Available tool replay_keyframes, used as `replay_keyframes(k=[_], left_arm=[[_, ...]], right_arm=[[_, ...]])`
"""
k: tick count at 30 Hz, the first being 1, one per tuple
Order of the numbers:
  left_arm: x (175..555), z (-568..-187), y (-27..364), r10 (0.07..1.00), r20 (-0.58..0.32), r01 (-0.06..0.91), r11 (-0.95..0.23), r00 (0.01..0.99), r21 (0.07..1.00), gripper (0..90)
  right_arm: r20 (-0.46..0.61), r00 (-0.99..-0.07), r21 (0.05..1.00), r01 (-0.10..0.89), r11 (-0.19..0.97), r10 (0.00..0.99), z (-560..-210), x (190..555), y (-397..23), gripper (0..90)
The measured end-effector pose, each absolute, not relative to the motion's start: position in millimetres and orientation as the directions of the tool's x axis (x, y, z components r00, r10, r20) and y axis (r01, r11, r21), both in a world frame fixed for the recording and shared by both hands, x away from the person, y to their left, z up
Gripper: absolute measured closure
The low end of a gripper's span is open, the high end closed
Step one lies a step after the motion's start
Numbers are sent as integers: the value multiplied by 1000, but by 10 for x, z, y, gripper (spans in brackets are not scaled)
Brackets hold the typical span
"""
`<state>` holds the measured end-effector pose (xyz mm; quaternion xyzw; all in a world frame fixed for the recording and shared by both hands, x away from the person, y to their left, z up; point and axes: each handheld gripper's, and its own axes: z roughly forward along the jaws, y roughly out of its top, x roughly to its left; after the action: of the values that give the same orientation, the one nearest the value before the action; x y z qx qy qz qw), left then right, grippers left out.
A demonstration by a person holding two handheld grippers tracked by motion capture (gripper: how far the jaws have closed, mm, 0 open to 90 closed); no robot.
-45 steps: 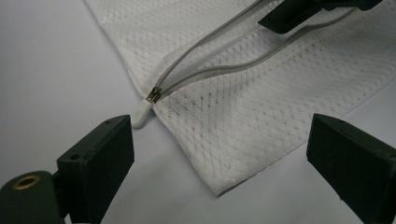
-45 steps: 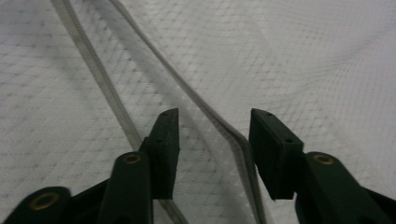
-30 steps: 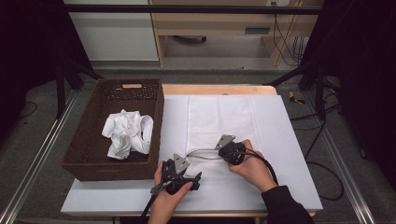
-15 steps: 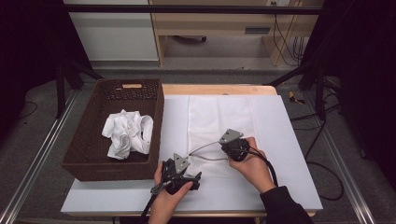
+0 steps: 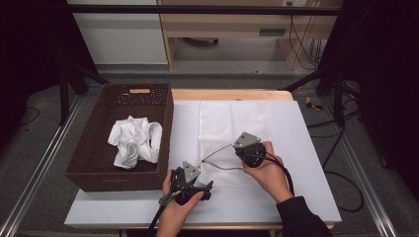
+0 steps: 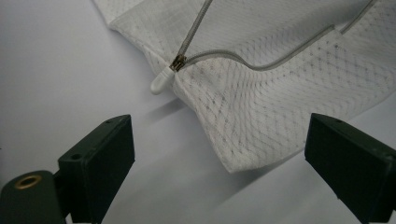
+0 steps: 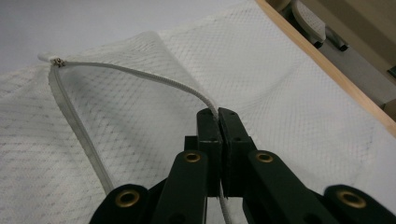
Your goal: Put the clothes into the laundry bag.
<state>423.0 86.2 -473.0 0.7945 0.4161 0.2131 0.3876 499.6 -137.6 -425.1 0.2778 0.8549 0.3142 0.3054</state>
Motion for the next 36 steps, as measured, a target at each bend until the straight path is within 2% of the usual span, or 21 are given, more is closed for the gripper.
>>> replay_keyframes(k=[21,36], left_arm=[[4181,-4539,882,829,6,471,-323,559,821,87],[4189,-4363,984,833,-18,469,-294,553,833,90]], right_arm=[[-392,-657,712,227,665,644,-3865,5032,-1311,889],[-347,-676,739,230,634,650,-3727,5113,-1198,889]])
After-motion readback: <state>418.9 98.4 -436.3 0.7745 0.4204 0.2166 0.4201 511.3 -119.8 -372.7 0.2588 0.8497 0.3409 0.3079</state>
